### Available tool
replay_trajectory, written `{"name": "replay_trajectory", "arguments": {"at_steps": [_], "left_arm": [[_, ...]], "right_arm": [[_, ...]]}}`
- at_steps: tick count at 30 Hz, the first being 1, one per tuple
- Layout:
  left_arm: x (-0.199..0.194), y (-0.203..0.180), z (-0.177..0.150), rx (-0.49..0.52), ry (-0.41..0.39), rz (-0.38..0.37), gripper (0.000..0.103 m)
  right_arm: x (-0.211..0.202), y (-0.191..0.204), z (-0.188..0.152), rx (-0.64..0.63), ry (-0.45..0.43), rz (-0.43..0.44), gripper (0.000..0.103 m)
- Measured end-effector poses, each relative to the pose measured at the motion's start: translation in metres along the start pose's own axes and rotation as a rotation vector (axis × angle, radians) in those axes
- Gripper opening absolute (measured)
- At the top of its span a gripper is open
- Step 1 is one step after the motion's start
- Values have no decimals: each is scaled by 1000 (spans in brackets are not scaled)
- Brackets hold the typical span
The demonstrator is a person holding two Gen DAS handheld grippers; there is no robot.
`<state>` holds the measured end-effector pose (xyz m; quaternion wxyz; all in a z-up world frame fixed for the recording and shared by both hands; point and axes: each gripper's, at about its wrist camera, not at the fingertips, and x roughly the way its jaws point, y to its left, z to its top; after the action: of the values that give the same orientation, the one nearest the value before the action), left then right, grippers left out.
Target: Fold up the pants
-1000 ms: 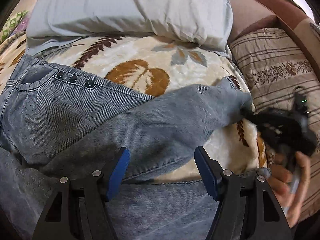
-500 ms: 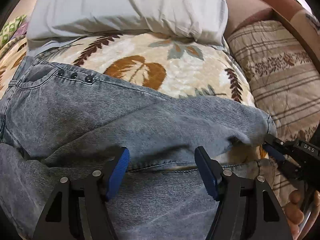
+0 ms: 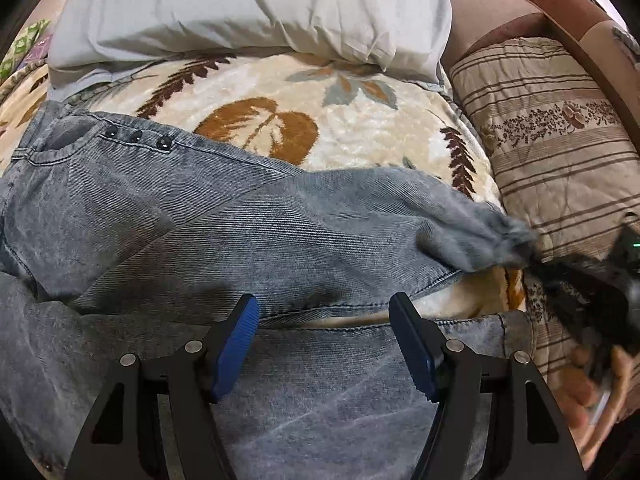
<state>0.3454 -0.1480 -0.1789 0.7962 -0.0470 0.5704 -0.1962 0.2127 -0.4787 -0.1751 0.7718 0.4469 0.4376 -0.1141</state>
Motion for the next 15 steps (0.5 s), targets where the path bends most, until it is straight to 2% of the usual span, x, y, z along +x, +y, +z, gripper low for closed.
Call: {"name": "replay_trajectory", "arguments": {"at_steps": [3, 6, 9, 12, 15], "left_arm": [[-11, 3, -1, -15, -6, -9, 67], [-26, 8, -4, -36, -22, -22, 67], [-38, 13, -7, -42, -40, -26, 67], [-41, 16, -8, -64, -35, -25, 67], [-37, 15, -6, -87, -3, -54, 67]], "right_arm": [[-47, 29, 1, -92, -103, 48, 5], [-85, 45, -6, -126, -138, 88, 5], [-106, 38, -33, -158, -114, 53, 5], [-84, 14, -49, -151, -21, -72, 7], [-72, -3, -65, -138, 4, -78, 6]]}}
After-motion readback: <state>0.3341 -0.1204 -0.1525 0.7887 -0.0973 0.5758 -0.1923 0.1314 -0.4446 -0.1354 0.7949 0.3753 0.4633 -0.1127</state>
